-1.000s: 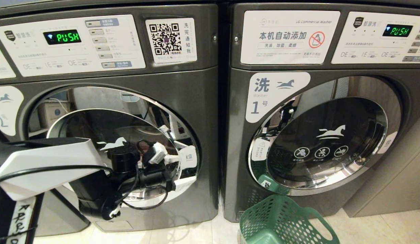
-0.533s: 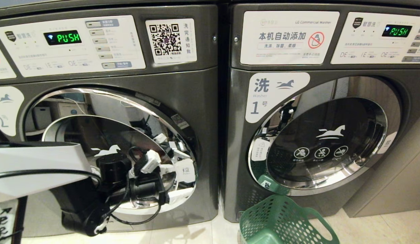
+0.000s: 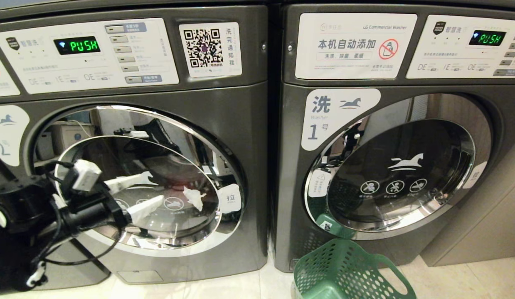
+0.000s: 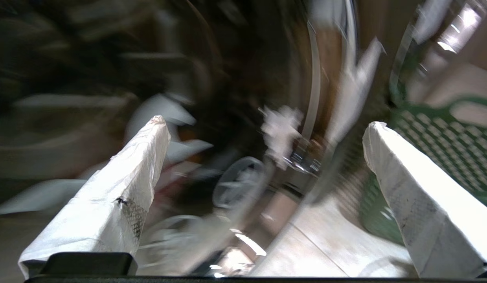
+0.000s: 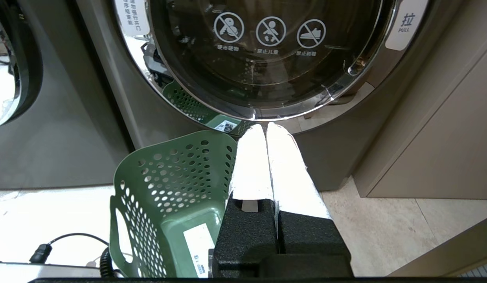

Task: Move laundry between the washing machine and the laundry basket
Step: Open the lid of the washing machine

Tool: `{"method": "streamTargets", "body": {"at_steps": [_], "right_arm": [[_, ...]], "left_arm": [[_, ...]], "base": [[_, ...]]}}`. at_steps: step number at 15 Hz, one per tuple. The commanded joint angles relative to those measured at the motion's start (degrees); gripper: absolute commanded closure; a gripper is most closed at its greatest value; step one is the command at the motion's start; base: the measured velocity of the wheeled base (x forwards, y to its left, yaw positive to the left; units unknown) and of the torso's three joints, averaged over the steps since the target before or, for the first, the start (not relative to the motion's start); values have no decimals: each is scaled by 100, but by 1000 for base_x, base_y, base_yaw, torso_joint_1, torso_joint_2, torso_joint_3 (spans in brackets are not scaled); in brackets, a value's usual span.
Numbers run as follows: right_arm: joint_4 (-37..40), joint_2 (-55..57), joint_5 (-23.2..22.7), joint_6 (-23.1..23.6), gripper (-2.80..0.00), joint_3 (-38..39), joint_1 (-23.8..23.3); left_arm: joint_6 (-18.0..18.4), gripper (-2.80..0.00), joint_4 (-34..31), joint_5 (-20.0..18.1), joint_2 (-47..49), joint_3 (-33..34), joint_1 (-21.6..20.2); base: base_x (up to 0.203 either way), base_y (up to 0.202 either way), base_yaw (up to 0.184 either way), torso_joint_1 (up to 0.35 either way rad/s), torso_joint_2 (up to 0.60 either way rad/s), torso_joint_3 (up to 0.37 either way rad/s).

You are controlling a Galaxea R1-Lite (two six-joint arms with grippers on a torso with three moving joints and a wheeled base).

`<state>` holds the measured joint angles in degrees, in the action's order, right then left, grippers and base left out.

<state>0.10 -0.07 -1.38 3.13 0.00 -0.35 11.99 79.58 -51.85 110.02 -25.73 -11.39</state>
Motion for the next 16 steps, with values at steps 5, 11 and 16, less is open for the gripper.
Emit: {"method": "streamTargets", "body": {"at_steps": [5,11,16], "right_arm": [[-1,7,-3,3,0,0,0],[-1,7,-3,3,0,0,-8],[-1,7,-3,3,0,0,0]], "left_arm": [[-1014,-280,-124,104,-3533,-25,-914],[-1774,-280,-2514,472,-5211,-3164,-1186],[-1408,-280,-7750,1714,-4649,-6848,-1200]], "base": [[0,0,0,0,0,0],[0,0,0,0,0,0],[0,0,0,0,0,0]]}}
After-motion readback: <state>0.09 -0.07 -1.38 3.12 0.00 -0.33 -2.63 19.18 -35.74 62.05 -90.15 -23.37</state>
